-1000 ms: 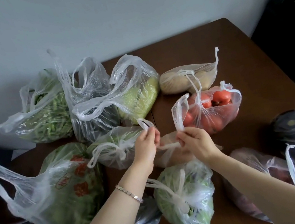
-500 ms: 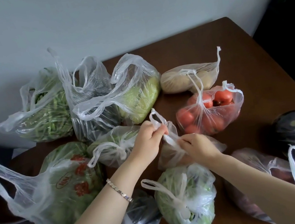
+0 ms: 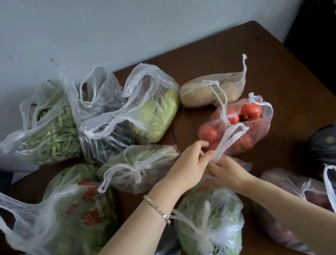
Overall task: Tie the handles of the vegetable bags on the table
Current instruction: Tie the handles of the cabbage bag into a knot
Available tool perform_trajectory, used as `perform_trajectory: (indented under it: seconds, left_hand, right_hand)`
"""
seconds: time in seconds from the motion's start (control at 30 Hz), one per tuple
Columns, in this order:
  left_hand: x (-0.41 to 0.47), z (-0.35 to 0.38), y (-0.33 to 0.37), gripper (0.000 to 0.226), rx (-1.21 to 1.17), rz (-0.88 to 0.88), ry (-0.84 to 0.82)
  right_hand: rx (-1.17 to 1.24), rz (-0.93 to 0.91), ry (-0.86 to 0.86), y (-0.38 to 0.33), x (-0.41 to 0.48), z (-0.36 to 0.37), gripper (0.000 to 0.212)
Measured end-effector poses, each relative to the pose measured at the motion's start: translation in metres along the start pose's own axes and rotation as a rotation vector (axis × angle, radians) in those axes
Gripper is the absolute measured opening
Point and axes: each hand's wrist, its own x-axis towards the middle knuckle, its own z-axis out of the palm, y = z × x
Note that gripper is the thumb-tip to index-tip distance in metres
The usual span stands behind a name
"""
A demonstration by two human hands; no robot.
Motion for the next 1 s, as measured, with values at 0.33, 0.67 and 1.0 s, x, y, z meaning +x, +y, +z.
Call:
perform_trajectory:
  seconds: [0.33, 0.67, 1.0]
  left_hand:
    - [-0.011, 0.012, -0.021, 0.027, 0.079, 0.038, 0.143]
    - [-0.019, 0.015, -0.003, 0.014, -0.361, -0.148, 0.187]
    - [-0.013, 0.004, -0.005, 0.020, -0.408, -0.458, 0.045]
  right_hand:
    - [0.216, 0.010, 0.236, -0.003, -0.003, -0.002, 0.023]
    - [0.061, -0.005, 0.300, -0.011, 0.005, -0.007, 0.019]
    - [-0.288, -0.292, 0.140, 0.003, -0.006, -0.016, 0.033]
